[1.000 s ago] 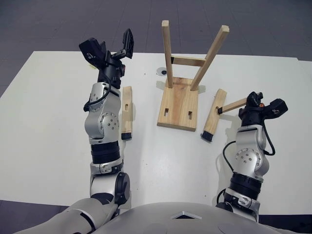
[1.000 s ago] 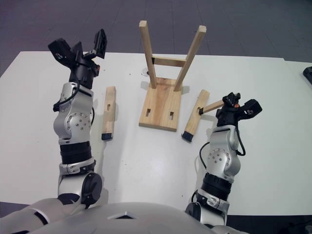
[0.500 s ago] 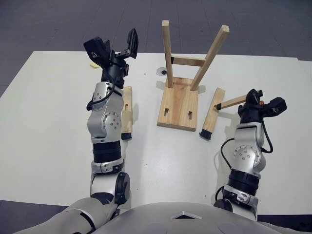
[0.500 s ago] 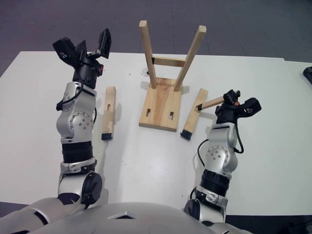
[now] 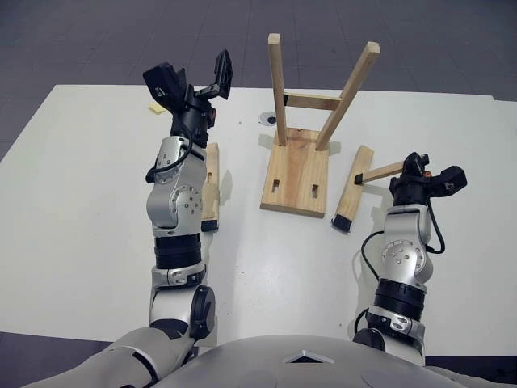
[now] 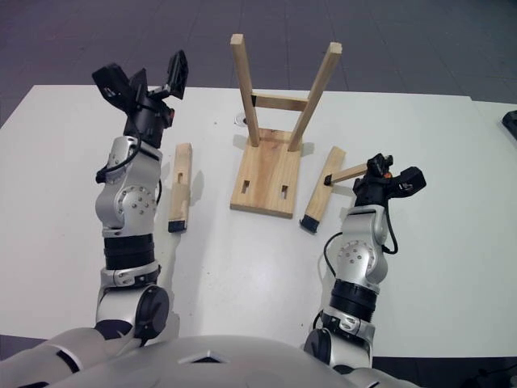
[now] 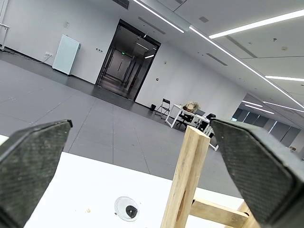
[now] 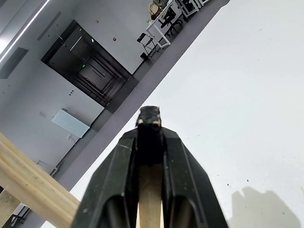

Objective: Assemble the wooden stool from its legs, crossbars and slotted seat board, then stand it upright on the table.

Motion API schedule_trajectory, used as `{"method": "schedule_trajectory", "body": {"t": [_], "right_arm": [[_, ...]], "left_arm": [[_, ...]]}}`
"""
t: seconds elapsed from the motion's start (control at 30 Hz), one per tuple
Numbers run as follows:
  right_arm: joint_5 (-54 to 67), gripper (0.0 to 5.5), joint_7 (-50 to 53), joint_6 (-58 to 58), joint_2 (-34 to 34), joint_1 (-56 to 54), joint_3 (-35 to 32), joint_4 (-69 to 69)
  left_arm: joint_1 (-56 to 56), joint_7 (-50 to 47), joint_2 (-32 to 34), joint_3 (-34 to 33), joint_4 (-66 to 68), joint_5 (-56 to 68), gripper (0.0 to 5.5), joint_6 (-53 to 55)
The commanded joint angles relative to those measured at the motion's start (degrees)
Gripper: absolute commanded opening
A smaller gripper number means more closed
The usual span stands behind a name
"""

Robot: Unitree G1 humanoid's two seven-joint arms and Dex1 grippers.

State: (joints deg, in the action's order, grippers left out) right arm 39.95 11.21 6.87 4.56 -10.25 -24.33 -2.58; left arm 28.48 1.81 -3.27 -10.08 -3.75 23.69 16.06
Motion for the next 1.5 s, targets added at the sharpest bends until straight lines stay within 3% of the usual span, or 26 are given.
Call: {"method": "schedule_trajectory", "body": {"t": [0.03, 0.5, 0.93, 1.13, 1.27, 1.5], "right_arm": [[-1.1, 0.42, 1.3, -0.5, 2.1, 0.5, 0.0, 2.5], [-16.5, 0.42, 0.2, 11.4, -8.6, 1.2, 10.0, 0.5], [-18.1, 0.42, -1.2, 15.8, -12.9, -1.8, 7.8, -0.5], [-19.5, 0.42, 1.0, 17.2, -11.5, -0.6, 7.3, -3.0], [-21.0, 0.42, 1.8, 15.6, -10.0, 1.5, 8.0, -3.6], [-27.8, 0.42, -3.1, 0.8, -7.5, 10.5, 12.5, 1.4]], "left_arm": [[0.5, 0.2, 0.5, 0.7, 0.6, -0.8, 5.40, -0.2], [1.3, -2.8, -0.6, 2.3, -2.4, -2.3, 5.40, 1.1], [0.3, -5.1, -0.7, 3.3, -3.8, -3.5, 5.40, 2.0], [0.4, -6.1, -0.8, 3.6, -4.8, -4.8, 5.40, 2.2], [0.1, -6.9, -1.1, 3.8, -5.9, -5.2, 5.40, 2.5], [-1.0, -8.0, -2.0, 4.6, -7.5, -5.5, 5.40, 2.3]]}}
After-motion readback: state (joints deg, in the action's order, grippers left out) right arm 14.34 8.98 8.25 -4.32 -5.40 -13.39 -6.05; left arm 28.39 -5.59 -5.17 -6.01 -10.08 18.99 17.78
